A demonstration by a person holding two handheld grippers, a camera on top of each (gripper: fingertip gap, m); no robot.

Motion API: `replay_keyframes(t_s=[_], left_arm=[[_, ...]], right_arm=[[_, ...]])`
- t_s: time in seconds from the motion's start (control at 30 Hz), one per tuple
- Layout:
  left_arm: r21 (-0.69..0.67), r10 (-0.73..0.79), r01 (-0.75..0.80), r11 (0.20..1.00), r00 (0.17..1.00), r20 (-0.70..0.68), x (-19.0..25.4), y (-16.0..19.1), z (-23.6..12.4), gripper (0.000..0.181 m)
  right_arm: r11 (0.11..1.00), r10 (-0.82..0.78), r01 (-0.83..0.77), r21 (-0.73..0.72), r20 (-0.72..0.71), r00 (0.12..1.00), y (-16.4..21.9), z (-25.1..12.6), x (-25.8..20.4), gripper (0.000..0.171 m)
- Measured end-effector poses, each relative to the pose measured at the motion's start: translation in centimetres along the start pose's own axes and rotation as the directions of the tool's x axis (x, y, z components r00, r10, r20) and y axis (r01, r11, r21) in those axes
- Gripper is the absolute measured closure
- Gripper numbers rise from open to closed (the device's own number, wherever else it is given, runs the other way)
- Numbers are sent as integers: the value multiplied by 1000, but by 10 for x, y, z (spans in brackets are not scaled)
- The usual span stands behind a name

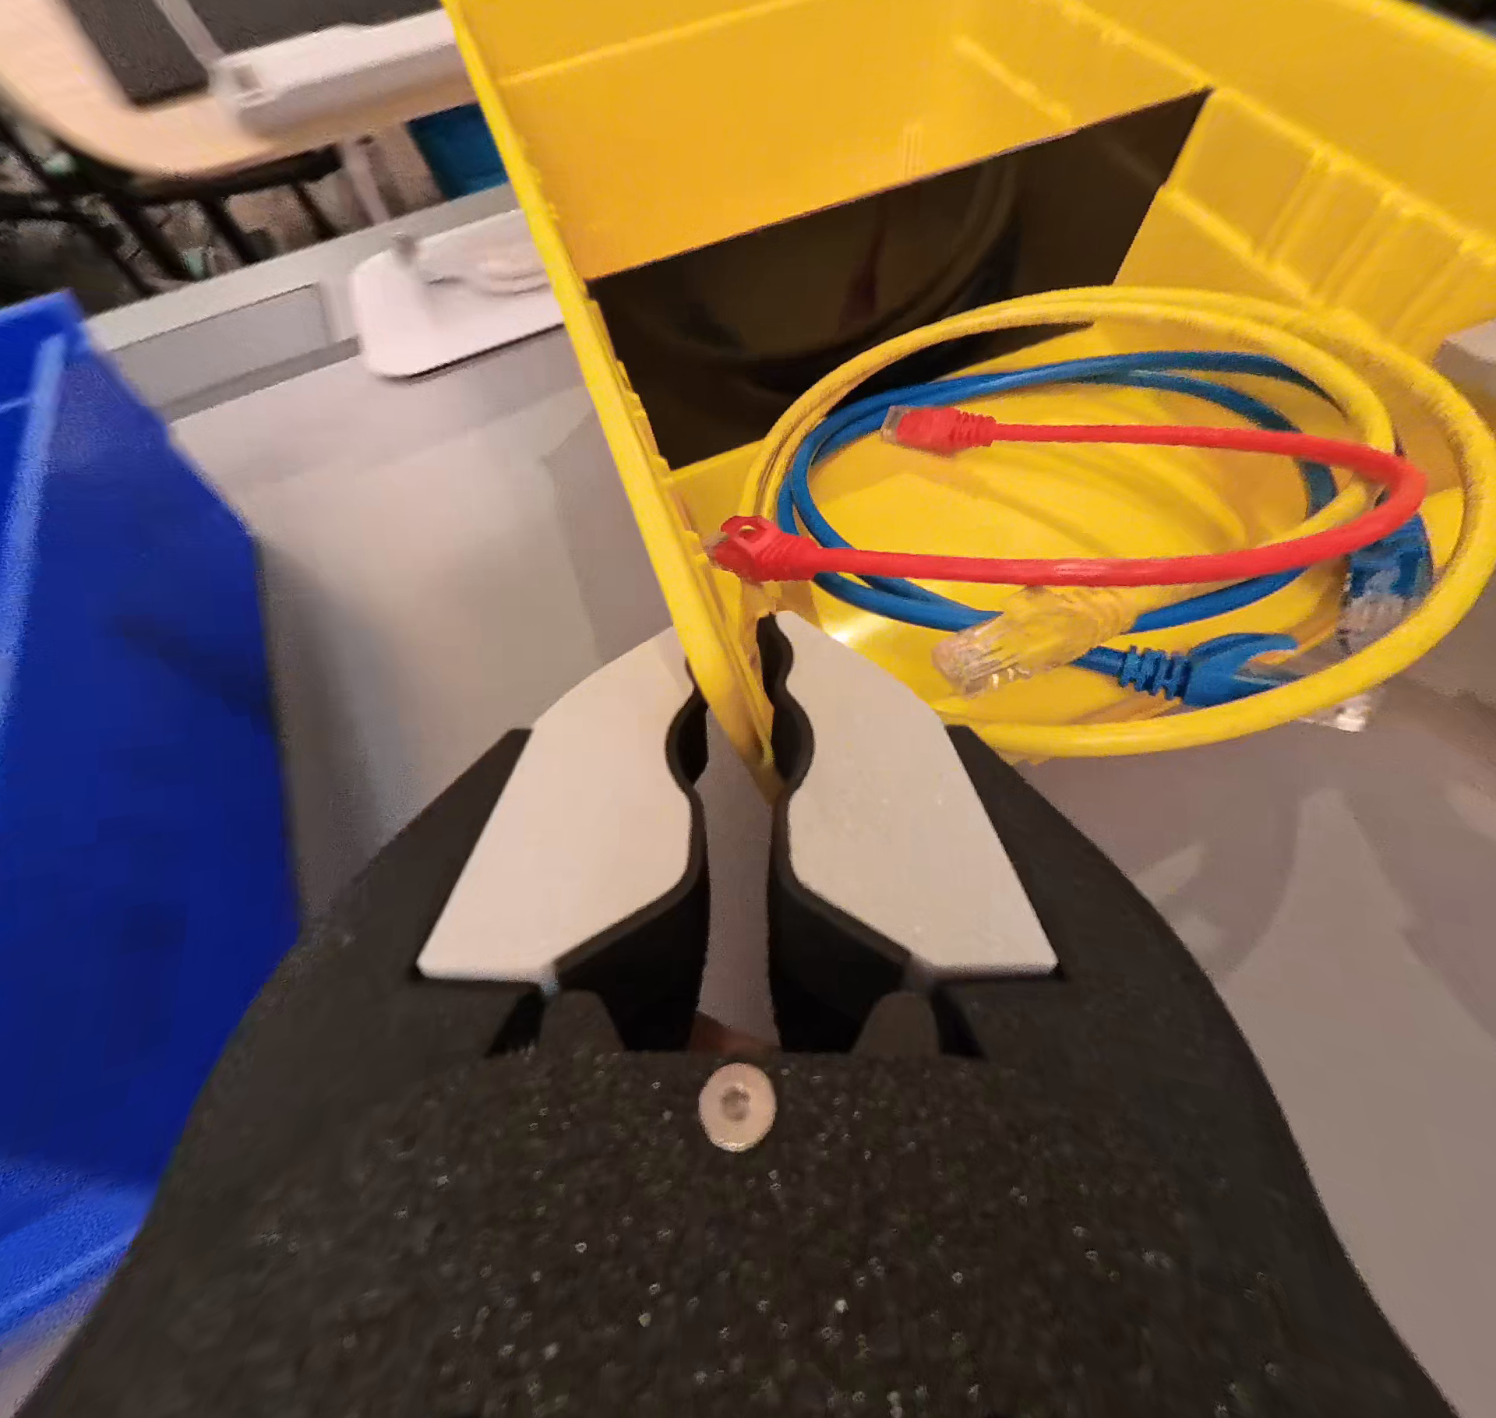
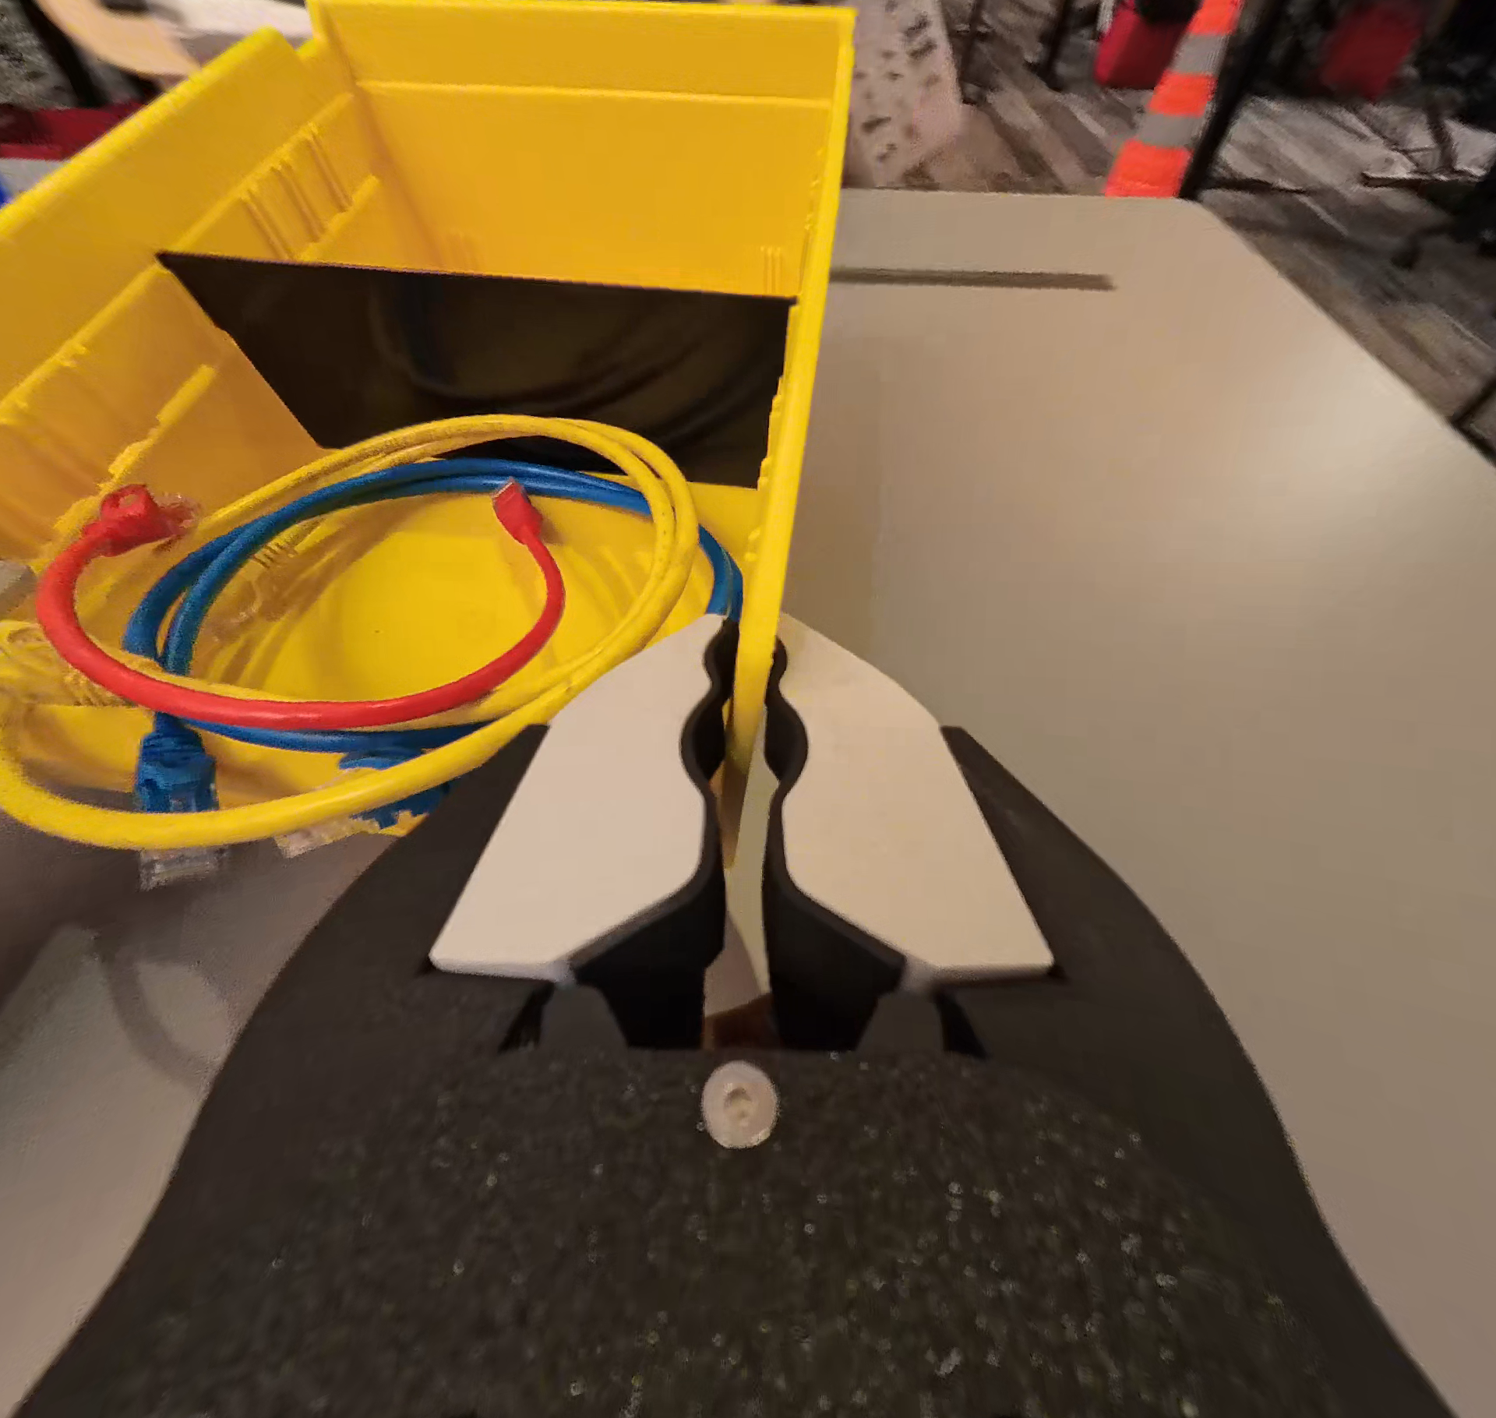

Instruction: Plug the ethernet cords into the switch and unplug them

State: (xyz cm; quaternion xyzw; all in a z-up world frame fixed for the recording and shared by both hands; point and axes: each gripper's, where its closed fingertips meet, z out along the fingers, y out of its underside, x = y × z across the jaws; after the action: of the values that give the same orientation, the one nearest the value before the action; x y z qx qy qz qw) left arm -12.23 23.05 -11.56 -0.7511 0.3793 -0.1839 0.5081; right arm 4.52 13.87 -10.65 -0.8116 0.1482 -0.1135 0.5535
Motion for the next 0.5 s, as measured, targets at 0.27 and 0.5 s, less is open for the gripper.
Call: replay_keyframes(t_s=[0.27,0.5], left_arm=[[-55,-112,120,991,987,117,-77,41,-20,170],[-2,-130,131,991,989,76,-68,26,-44,147]], right_arm=[[994,-56,68,-87,128,990,9,42,-87,167],[998,-33,46,-45,258,966,8,46,-98,160]])
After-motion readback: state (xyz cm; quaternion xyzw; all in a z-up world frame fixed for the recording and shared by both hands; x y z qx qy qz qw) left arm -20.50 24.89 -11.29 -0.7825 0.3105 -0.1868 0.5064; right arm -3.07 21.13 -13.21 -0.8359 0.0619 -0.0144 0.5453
